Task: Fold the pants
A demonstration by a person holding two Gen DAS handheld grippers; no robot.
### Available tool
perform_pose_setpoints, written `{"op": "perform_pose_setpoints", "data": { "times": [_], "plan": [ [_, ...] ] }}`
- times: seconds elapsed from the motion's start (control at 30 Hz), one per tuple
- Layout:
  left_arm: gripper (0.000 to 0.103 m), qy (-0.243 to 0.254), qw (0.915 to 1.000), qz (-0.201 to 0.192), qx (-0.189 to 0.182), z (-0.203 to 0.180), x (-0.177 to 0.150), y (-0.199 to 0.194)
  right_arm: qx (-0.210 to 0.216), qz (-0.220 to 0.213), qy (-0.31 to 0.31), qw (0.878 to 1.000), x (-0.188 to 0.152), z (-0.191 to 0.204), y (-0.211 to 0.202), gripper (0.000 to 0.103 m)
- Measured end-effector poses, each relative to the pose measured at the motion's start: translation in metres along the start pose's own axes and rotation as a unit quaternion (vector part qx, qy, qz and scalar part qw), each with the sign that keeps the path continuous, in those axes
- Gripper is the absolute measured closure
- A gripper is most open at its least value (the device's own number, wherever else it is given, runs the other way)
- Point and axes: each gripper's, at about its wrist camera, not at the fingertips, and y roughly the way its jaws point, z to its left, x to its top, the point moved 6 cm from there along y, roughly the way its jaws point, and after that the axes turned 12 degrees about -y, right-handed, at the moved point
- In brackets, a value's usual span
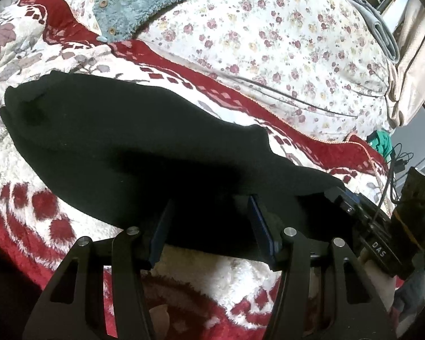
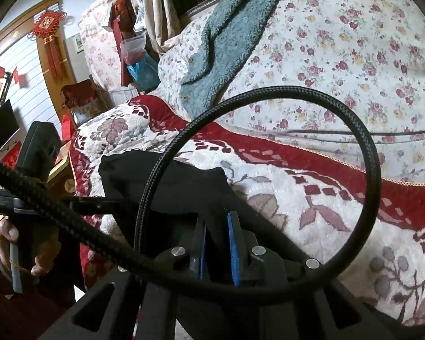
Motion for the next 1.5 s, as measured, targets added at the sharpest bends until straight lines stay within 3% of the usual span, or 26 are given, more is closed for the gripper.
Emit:
{"op": "perform_pose_setpoints", "data": {
  "times": [0.43,0.67,0.93,1.1,1.13,1.17,1.23,1.5],
  "plan": [
    [0.049,-0.021,0.9991,-0.026,0.026,0.019,0.013,0.003,0.005,0.006,0.001,1.0,-0.003,-0.001,0.004,0.09],
    [0.049,-0.04,0.9987,-0.027,0.017,0.028,0.022,0.009,0.007,0.011,0.001,1.0,-0.006,0.0,0.008,0.09],
    [0.049,-0.11,0.9937,-0.022,0.006,0.05,0.067,0.024,0.008,0.014,0.0,1.0,-0.006,-0.002,0.013,0.09],
    [0.05,-0.098,0.9943,-0.04,-0.014,0.038,0.096,0.024,0.006,0.012,0.007,1.0,-0.002,-0.01,0.017,0.09],
    [0.055,-0.084,0.9953,-0.045,-0.015,0.033,0.103,0.025,0.006,0.011,0.008,1.0,0.001,-0.011,0.017,0.09],
    [0.072,-0.072,0.996,-0.052,-0.014,0.028,0.109,0.027,0.005,0.008,0.011,1.0,0.003,-0.013,0.017,0.09],
    [0.089,-0.041,0.9973,-0.062,-0.001,0.018,0.123,0.032,0.003,-0.002,0.018,1.0,0.011,-0.019,0.014,0.096],
    [0.093,0.005,0.9975,-0.065,-0.029,-0.009,0.154,0.022,-0.004,-0.032,0.007,0.999,0.043,-0.025,-0.006,0.1]
  ]
}}
